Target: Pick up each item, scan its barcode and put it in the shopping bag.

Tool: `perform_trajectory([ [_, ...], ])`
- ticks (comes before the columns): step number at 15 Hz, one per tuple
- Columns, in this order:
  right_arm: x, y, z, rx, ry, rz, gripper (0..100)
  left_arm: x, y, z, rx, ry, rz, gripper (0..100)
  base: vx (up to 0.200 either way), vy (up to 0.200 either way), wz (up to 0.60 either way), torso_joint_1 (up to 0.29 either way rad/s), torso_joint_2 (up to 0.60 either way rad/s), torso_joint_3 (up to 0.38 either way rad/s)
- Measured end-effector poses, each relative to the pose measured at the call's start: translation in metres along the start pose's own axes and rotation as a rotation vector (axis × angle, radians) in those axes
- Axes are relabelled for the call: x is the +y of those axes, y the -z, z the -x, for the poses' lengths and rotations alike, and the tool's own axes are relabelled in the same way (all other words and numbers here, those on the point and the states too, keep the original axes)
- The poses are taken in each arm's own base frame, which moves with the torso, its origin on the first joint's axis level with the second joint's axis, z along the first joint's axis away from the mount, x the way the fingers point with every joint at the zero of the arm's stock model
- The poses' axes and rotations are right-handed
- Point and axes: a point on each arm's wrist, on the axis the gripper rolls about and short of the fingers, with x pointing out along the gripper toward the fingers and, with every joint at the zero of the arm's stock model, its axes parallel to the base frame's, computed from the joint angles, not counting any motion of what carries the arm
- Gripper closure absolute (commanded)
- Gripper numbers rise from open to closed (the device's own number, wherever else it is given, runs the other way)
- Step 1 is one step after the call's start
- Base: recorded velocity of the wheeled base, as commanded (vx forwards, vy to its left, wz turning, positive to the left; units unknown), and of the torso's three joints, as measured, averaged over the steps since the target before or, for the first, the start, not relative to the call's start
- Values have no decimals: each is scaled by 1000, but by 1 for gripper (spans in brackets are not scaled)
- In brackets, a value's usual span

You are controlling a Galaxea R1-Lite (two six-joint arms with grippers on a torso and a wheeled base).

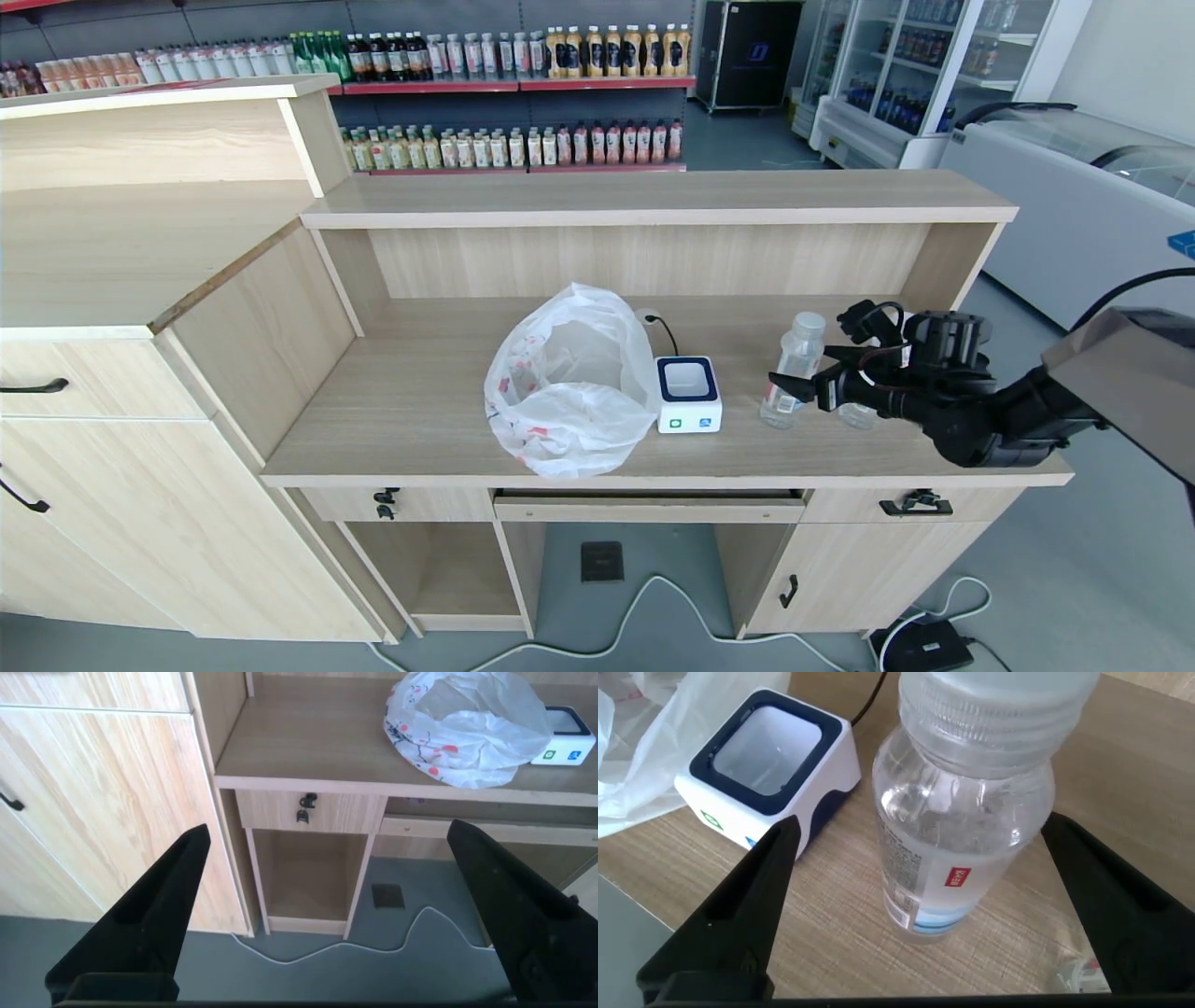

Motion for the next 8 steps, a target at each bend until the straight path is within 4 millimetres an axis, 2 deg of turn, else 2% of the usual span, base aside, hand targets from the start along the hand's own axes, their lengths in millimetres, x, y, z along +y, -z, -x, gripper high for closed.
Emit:
perform_trajectory([
  [8, 3, 11, -18, -4, -14, 6, 0, 0, 0, 0, 0, 0, 0, 0, 0, 0, 0, 0, 0, 0],
])
